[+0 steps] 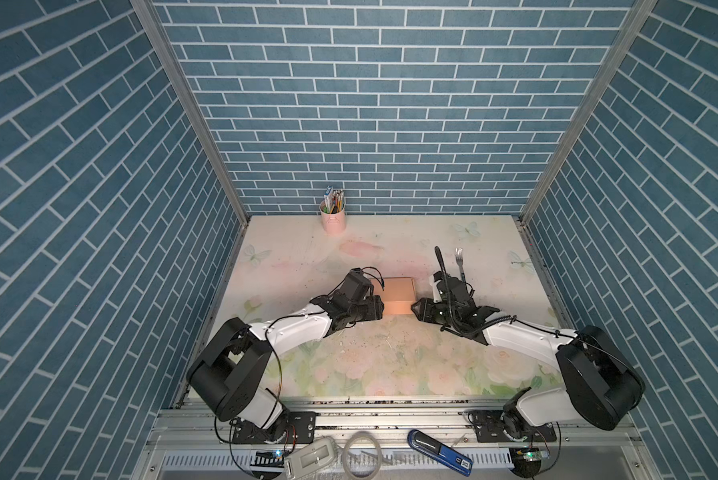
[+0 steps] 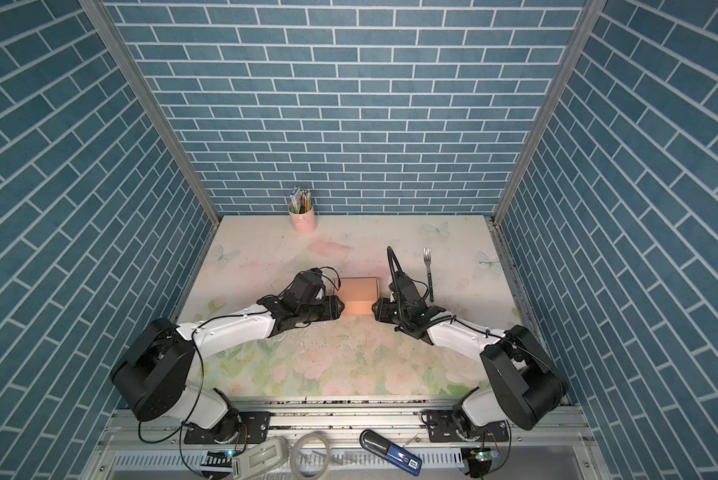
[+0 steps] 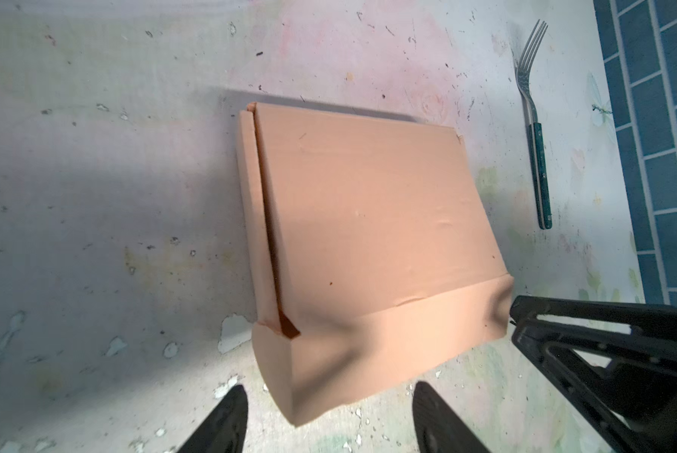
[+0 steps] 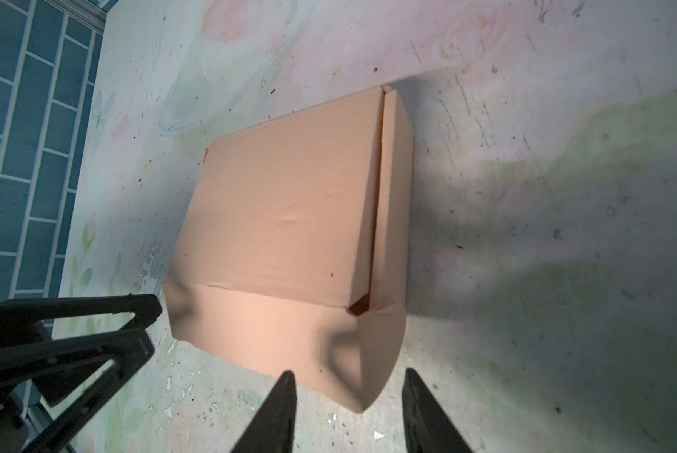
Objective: Fold the paper box
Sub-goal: 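Press the box sides inward with both grippers toward each other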
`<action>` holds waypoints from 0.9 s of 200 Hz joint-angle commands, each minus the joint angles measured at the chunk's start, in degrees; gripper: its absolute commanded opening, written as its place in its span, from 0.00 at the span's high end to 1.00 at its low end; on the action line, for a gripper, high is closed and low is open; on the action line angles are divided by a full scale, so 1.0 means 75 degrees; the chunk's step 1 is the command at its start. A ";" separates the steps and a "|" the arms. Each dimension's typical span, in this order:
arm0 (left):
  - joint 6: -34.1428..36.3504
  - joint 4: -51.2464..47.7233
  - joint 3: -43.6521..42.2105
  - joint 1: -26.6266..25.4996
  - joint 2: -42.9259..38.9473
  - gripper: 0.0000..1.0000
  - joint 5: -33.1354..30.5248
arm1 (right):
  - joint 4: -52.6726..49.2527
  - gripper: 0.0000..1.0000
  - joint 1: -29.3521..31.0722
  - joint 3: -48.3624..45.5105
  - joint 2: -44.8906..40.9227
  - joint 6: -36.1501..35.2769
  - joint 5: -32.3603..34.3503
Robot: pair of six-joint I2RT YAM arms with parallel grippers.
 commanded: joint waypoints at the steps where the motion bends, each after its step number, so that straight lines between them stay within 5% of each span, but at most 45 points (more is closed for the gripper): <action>1: 0.0077 0.0341 -0.0051 -0.0045 0.0162 0.32 0.0174 | 0.0305 0.55 0.0037 0.0164 0.0293 -0.0123 -0.0088; 180: -0.0148 -0.0097 0.0623 -0.0480 0.0110 0.32 0.0235 | -0.0203 0.61 0.0131 0.0647 0.0182 0.0253 -0.0631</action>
